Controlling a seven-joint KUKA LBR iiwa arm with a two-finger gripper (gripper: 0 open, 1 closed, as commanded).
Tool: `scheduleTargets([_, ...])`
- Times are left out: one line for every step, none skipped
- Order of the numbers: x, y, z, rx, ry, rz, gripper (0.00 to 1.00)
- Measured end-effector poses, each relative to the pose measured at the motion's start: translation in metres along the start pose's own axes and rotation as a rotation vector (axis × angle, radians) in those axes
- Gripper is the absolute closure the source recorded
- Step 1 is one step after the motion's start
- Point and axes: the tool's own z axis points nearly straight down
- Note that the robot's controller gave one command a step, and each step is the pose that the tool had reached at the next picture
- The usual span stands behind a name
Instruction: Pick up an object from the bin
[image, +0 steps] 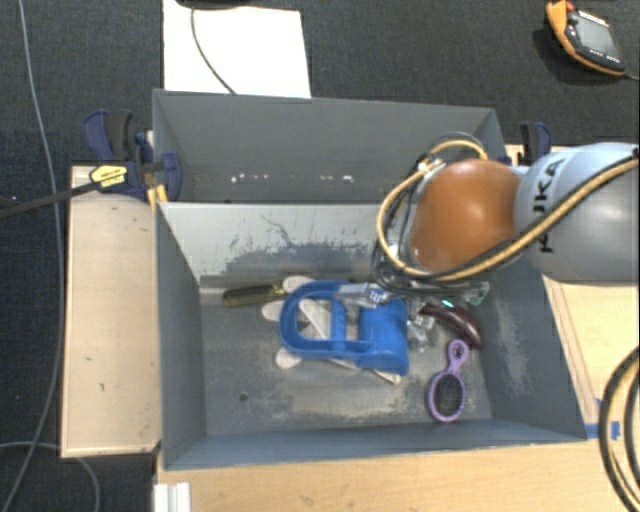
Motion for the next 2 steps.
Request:
scheduleTargets([0.001, -0.004, 0.000, -0.002, -0.002, 0.002, 0.00])
scheduleTargets([0.041, -0.025, -0.002, 0.006, -0.021, -0.069, 1.00])
